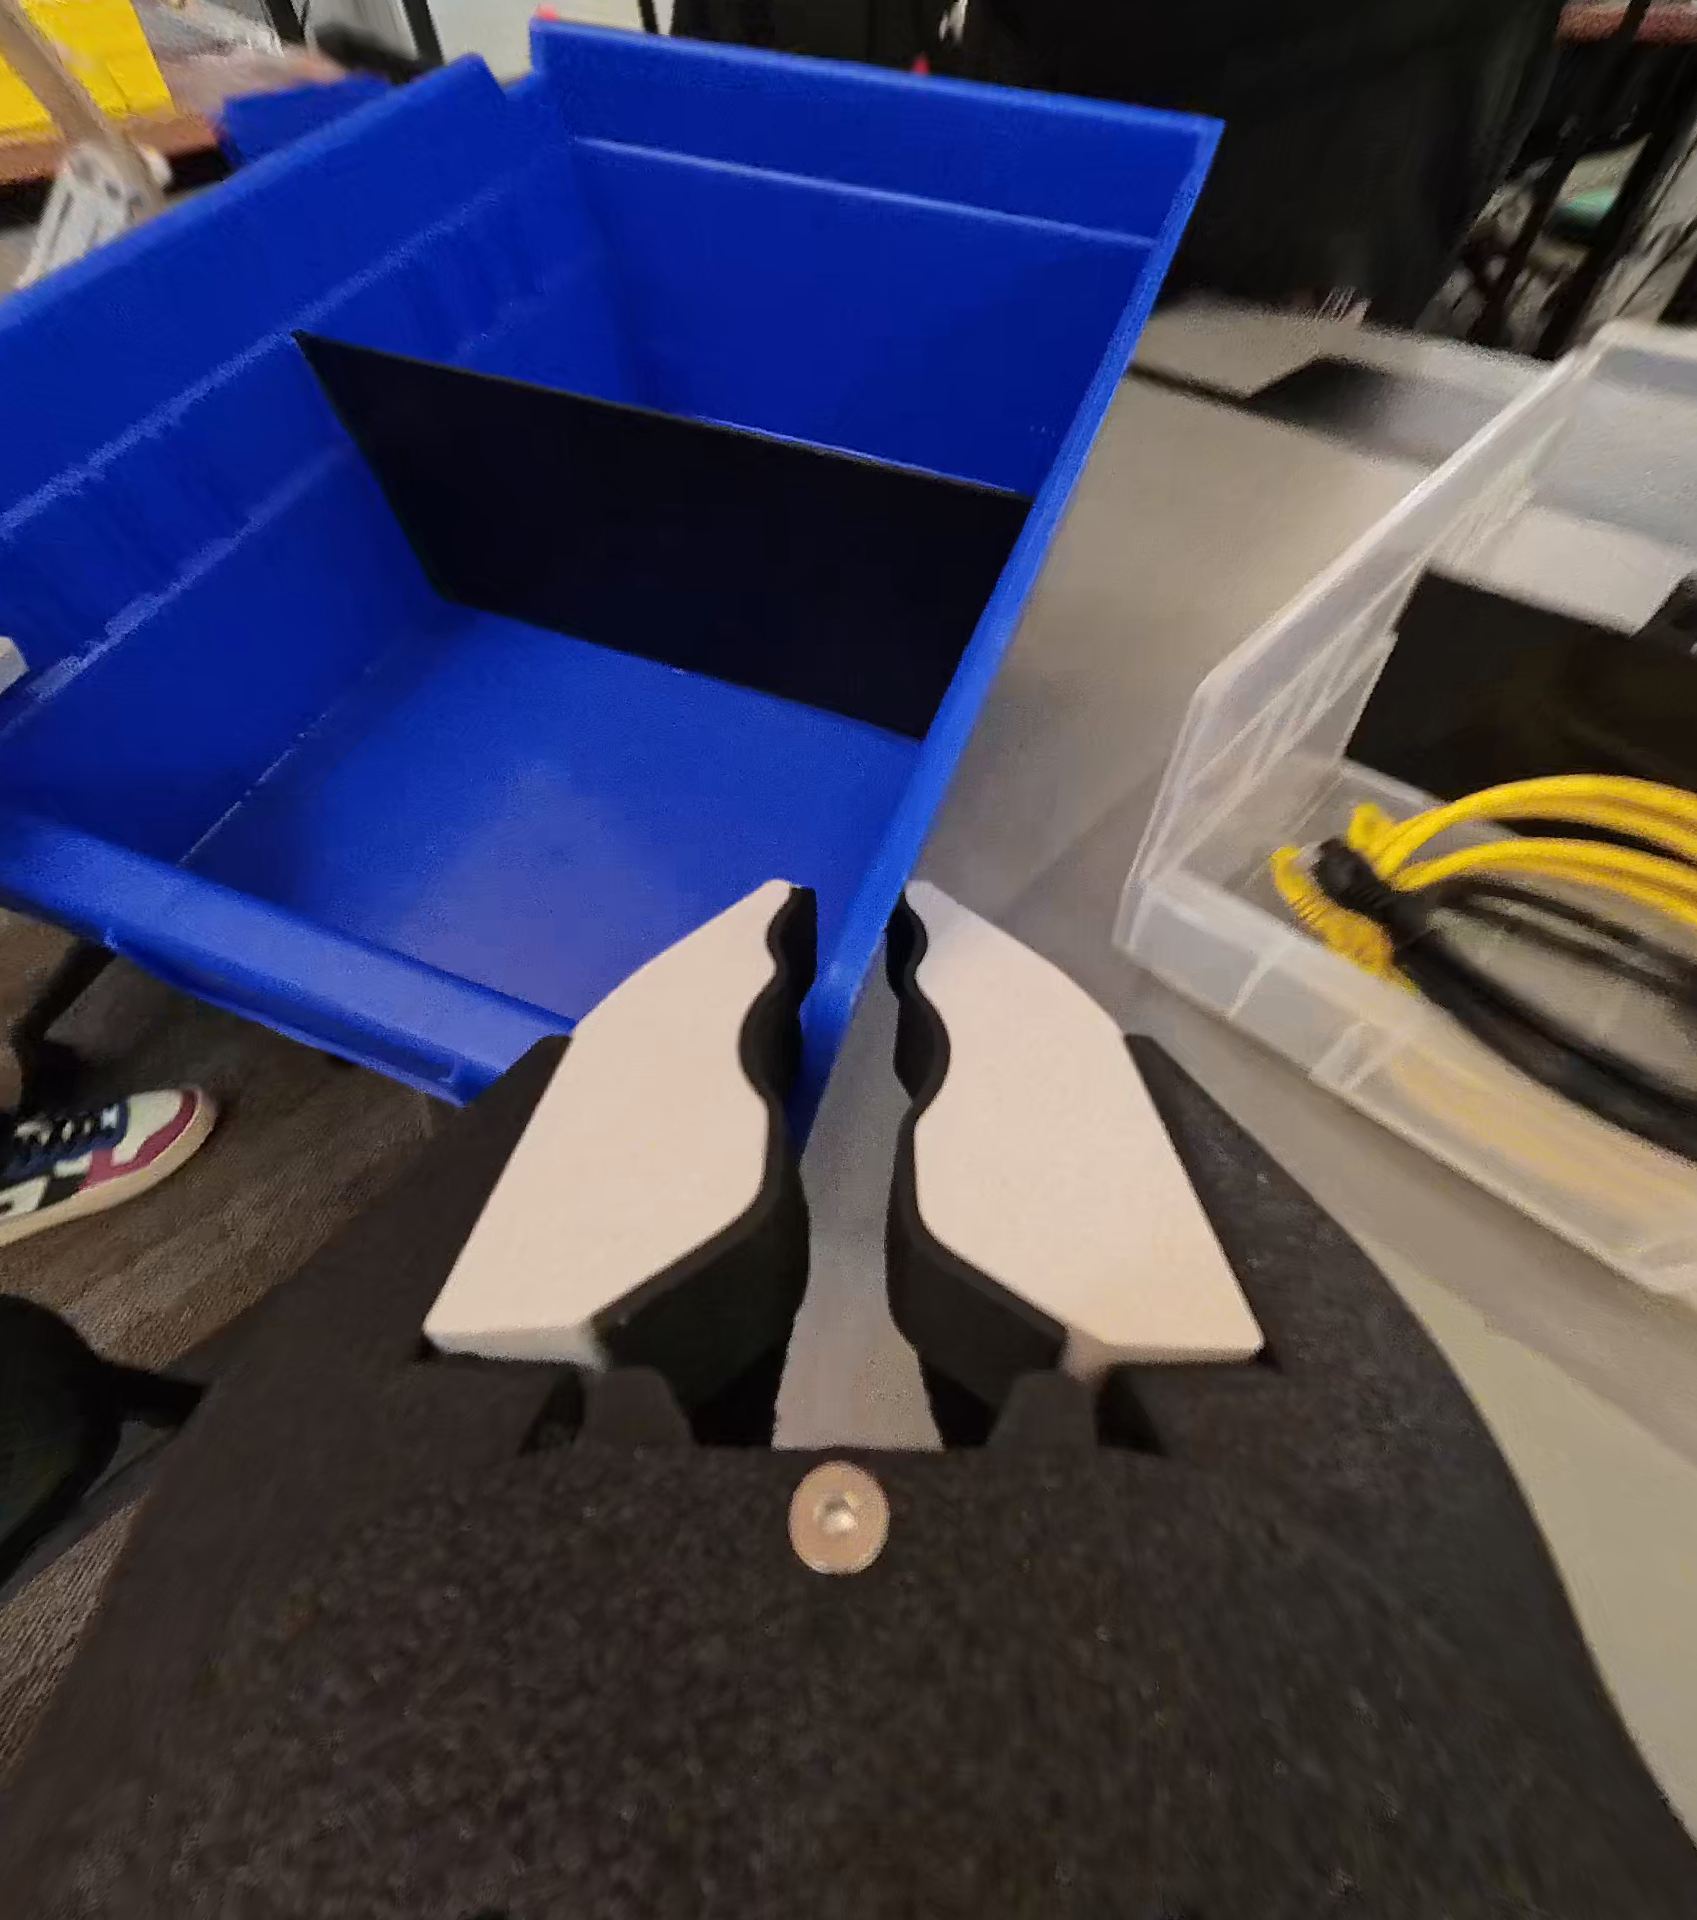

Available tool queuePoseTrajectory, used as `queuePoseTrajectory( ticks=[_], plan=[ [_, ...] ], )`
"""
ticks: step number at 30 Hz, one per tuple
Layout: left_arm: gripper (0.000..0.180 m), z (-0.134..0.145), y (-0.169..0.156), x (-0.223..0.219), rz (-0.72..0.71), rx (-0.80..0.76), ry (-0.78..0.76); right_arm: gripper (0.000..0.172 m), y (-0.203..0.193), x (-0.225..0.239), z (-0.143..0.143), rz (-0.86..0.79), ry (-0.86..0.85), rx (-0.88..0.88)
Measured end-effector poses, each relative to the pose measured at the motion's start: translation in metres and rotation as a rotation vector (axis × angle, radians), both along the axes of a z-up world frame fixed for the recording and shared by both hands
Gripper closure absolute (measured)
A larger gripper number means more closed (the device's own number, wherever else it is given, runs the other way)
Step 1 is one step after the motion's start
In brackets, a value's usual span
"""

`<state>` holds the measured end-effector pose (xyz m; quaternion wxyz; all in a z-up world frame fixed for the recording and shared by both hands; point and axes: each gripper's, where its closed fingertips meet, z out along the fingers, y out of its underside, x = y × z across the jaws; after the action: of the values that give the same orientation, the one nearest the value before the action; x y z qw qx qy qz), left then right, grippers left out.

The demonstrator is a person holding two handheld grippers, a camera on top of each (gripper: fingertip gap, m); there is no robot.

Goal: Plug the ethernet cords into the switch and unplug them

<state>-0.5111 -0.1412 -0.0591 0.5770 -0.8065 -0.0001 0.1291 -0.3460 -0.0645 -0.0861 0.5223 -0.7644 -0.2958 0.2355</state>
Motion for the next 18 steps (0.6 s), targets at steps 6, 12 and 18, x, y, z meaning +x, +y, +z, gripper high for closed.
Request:
queuePoseTrajectory(
  ticks=[6,12,18],
  plan=[
    [0.175,0.097,0.036,0.057,-0.103,0.186,0.085,0.16,0.02,0.057,0.092,-0.113,0.087,0.158],
    [0.176,0.167,0.102,0.183,-0.337,0.321,0.045,0.161,0.041,0.192,0.172,-0.37,0.101,0.305],
    [0.176,0.159,0.161,0.345,-0.539,0.293,-0.028,0.163,0.062,0.356,0.179,-0.625,0.012,0.271]
  ],
)
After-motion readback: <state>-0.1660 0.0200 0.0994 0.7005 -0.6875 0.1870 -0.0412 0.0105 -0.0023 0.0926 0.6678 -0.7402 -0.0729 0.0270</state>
